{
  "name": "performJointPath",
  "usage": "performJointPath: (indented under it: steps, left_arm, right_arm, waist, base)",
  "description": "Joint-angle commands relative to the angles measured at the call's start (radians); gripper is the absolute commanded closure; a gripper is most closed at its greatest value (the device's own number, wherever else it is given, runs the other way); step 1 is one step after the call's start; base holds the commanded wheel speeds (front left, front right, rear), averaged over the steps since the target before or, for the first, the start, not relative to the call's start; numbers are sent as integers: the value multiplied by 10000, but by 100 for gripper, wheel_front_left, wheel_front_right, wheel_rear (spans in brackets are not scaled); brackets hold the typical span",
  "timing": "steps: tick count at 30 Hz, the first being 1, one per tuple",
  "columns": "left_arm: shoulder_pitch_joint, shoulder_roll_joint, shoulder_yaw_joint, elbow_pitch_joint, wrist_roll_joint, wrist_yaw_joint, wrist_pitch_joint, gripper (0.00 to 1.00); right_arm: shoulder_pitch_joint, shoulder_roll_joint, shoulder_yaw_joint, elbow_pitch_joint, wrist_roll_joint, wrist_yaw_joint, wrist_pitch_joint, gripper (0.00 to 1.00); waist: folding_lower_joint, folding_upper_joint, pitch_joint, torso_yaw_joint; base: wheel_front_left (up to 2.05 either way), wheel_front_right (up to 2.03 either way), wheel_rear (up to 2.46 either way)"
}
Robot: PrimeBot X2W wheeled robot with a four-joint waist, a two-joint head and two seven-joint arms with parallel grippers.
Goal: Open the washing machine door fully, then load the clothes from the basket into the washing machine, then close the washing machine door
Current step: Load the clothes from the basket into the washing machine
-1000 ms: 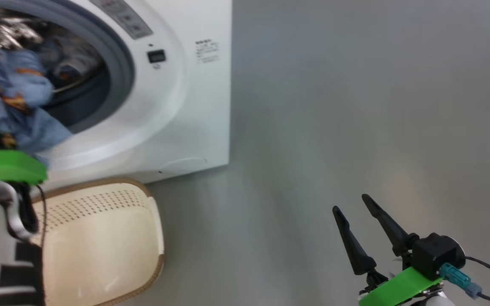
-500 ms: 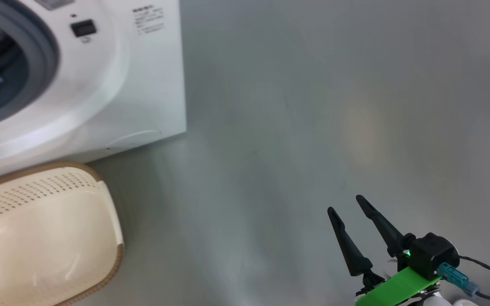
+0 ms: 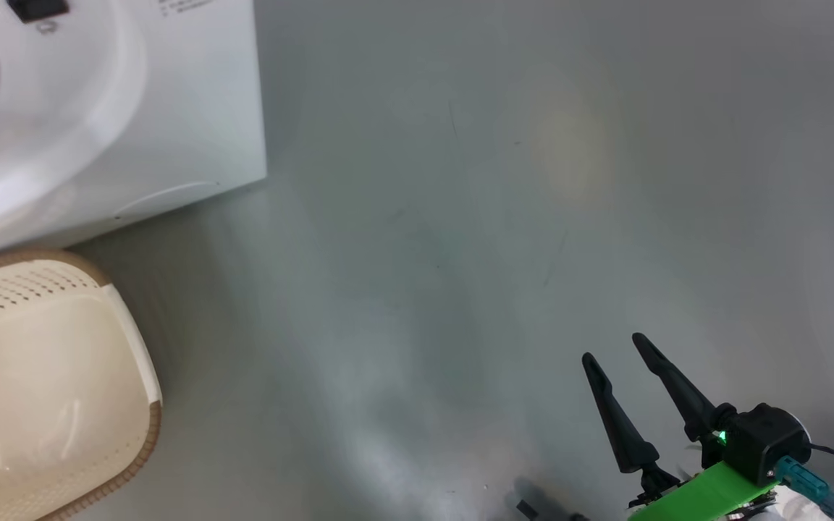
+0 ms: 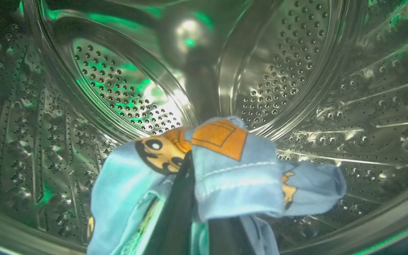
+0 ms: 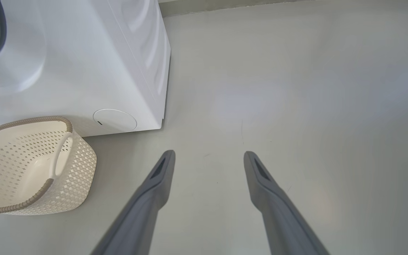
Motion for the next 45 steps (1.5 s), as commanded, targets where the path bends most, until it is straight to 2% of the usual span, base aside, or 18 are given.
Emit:
performJointPath:
  steps: [1,9,10,11,12,13,16,23,30,37,45]
  left_arm:
    - [-258,630,127,-506,55,-15,-63,100]
    - [-398,528,500,-1772,-103,18,-63,100]
    - [-358,516,522,-1829,-87,-1,-63,97]
    - [-295,517,532,-1819,-48,-7,-63,72]
    - [-220,514,555,-1668,-9,42,-63,12]
    - [-188,521,562,-1485,25,70,-63,0]
    - [-221,568,549,-846,141,221,-63,0]
    - [-778,614,192,1621,385,451,-63,0]
    - [-1001,543,82,3065,375,816,-63,0]
    - [-869,136,12,3545,234,999,-63,0]
    - [-205,-588,41,3308,-54,1043,-63,0]
  right_arm:
    - [258,-182,137,-299,76,92,-48,0]
    - [176,-140,61,-444,97,92,-48,0]
    - [168,-140,67,-446,94,92,-48,0]
    - [161,-135,76,-446,92,92,-48,0]
    - [161,-130,85,-440,92,92,-48,0]
    - [166,-126,92,-432,94,92,-48,0]
    - [191,-118,91,-405,97,92,-48,0]
    - [273,-119,38,-321,118,92,-48,0]
    - [301,-157,46,-180,158,92,-48,0]
    - [262,-196,53,-55,182,92,-48,0]
    - [102,-263,48,101,201,92,-48,0]
  waist:
    - [0,0,219,-66]
    - [0,0,404,-71]
    - [0,0,405,-76]
    - [0,0,400,-83]
    - [0,0,383,-87]
    - [0,0,369,-94]
    - [0,0,323,-101]
    - [0,0,9,42]
    - [0,0,-471,214]
    - [0,0,-904,491]
    - [0,0,-1535,902]
  base:
    - [0,0,0]
    - [0,0,0]
    - [0,0,0]
    - [0,0,0]
    - [0,0,0]
    - [0,0,0]
    - [0,0,0]
    - [0,0,0]
    - [0,0,0]
    - [0,0,0]
    - [0,0,0]
